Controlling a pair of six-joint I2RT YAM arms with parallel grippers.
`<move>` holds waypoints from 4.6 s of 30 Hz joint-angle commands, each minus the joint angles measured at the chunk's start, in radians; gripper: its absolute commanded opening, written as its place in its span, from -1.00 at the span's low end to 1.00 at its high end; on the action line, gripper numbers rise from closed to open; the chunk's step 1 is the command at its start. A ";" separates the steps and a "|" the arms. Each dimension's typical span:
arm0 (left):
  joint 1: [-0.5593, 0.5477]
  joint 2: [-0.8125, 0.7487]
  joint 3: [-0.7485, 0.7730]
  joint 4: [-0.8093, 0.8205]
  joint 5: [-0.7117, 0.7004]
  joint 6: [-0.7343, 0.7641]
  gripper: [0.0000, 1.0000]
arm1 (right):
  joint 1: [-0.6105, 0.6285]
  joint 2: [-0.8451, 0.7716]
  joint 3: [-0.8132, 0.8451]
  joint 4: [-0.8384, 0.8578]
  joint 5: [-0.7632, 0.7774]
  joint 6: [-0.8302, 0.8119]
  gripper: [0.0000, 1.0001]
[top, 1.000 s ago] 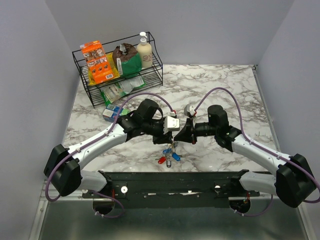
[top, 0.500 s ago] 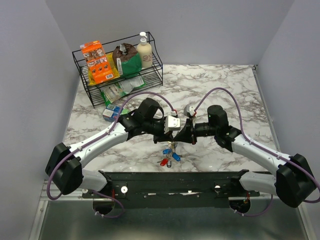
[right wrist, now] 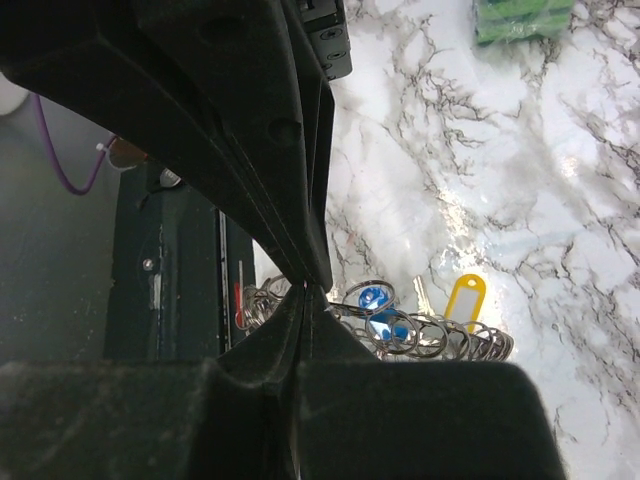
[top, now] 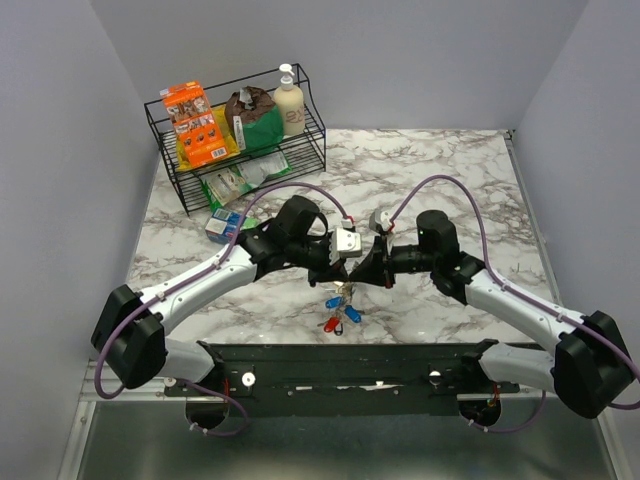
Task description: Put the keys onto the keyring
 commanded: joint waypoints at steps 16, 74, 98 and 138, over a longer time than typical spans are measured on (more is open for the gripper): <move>-0.026 -0.173 -0.337 0.699 -0.080 -0.370 -1.00 | 0.007 -0.168 -0.039 0.055 0.249 0.109 0.37; -0.026 -0.235 -0.535 1.148 -0.094 -0.462 -1.00 | 0.007 -0.223 -0.138 0.052 0.180 0.118 -0.61; -0.026 -0.259 -0.529 1.130 -0.036 -0.452 -1.00 | 0.007 -0.316 -0.146 0.101 0.187 0.109 -0.29; -0.026 -0.274 -0.532 1.121 -0.045 -0.449 -1.00 | 0.007 -0.386 -0.189 0.135 0.277 0.147 -0.01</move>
